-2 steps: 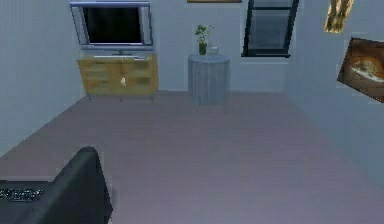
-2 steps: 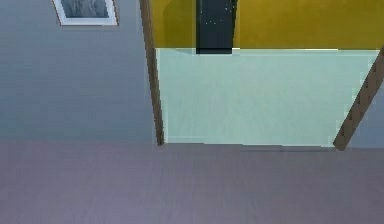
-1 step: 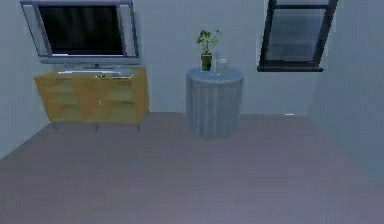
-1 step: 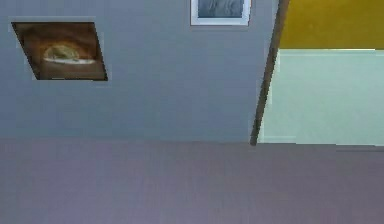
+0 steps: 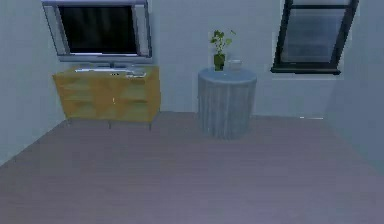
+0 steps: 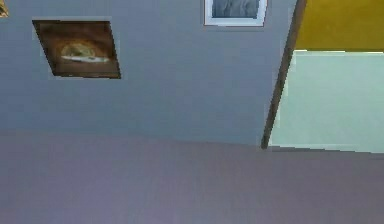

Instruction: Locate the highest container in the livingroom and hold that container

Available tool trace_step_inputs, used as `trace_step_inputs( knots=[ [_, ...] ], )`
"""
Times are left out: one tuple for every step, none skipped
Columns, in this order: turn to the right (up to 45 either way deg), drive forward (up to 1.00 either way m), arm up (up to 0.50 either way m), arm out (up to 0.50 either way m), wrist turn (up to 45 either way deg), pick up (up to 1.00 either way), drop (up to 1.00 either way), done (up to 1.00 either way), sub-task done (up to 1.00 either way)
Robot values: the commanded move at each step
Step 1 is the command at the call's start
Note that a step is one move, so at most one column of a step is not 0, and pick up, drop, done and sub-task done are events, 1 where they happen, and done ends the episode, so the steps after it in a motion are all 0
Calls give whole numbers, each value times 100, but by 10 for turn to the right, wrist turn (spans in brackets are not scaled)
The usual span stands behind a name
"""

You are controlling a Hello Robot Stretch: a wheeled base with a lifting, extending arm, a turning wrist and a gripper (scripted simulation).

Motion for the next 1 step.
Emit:
trace_step_inputs(
  knots=[
    [0, 35, 0, 0, 0, 0, 0, 0, 0]
  ],
)
